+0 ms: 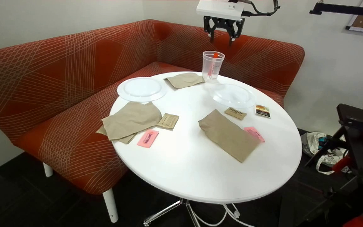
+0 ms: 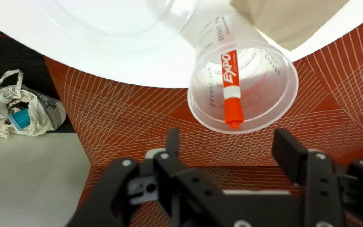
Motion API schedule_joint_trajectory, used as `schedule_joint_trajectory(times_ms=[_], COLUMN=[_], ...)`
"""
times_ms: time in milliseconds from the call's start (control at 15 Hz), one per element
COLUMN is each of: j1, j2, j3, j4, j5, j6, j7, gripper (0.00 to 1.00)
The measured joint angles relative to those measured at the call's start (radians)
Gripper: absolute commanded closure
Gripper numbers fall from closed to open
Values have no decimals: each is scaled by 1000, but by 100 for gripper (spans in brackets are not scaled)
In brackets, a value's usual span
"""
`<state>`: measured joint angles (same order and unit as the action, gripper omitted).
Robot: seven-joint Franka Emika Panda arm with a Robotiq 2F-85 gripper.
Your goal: Move the marker from the cup to the table
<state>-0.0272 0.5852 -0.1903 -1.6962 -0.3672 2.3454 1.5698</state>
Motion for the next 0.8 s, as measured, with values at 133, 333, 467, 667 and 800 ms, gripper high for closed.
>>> schedule_joint_trajectory(times_ms=[133, 333, 467, 667, 800], j1=[0, 0, 2, 8, 13], j2=[0, 1, 2, 7, 13], j3=[-1, -1, -1, -1, -1], j4=[-4, -7, -7, -7, -7], j5=[3, 5, 5, 6, 6], j6=[1, 1, 3, 3, 3], j7=[0, -1, -6, -18, -20], gripper=[66, 73, 69, 66, 65])
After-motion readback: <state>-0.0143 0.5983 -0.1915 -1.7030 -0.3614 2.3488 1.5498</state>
